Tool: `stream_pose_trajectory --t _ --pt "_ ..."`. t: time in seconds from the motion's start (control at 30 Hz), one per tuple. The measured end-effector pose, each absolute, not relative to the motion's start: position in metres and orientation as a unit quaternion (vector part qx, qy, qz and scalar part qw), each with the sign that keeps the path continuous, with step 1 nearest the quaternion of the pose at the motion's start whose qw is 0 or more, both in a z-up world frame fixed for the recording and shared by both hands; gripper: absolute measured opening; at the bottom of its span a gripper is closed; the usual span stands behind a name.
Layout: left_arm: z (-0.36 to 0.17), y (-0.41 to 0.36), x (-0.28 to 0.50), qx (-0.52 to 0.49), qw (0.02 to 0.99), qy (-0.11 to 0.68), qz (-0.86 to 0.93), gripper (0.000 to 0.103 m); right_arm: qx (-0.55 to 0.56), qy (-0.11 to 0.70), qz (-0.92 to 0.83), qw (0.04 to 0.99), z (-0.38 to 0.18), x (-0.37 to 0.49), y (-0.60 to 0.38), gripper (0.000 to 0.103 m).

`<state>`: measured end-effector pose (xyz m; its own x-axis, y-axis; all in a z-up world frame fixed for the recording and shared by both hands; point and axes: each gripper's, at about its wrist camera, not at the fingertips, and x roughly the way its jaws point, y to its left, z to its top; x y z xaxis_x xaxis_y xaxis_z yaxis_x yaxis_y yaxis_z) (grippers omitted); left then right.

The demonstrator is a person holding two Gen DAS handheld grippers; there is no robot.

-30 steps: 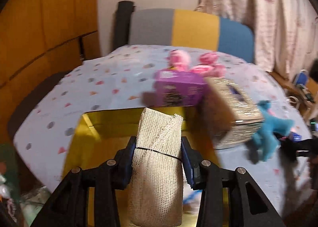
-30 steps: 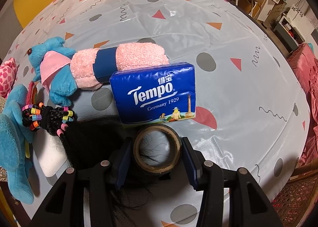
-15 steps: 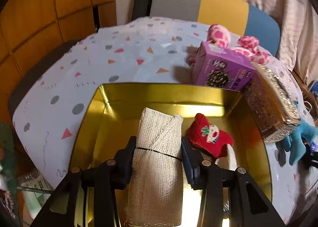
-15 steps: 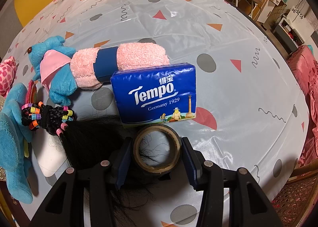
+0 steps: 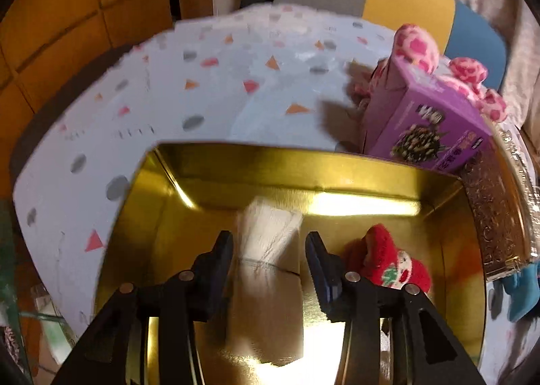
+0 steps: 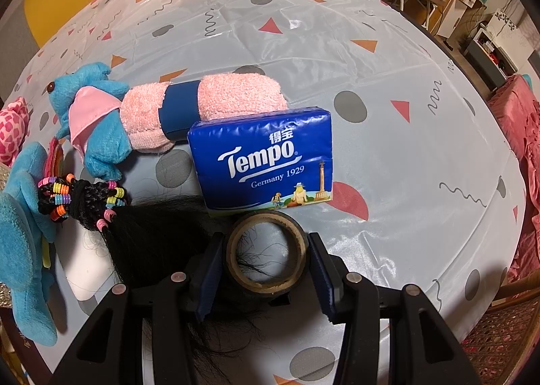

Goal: Organize soft objects

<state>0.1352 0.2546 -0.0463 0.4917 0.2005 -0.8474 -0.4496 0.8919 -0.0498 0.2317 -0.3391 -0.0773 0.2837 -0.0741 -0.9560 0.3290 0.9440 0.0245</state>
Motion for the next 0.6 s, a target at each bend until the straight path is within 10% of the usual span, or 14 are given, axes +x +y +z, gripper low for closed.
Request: stream_pose_trajectory --t 0.27,0.6 --pt "0.002 0.218 0.086 -0.09 0.906 0.361 0.203 0.101 0.115 0.577 -0.128 0.798 -0.073 0.229 -0.343 0.049" --pt "0.04 0.164 0.027 -0.102 0.94 0.281 0.162 0.103 0.131 0.536 -0.142 0.822 -0.053 0.221 -0.357 0.049"
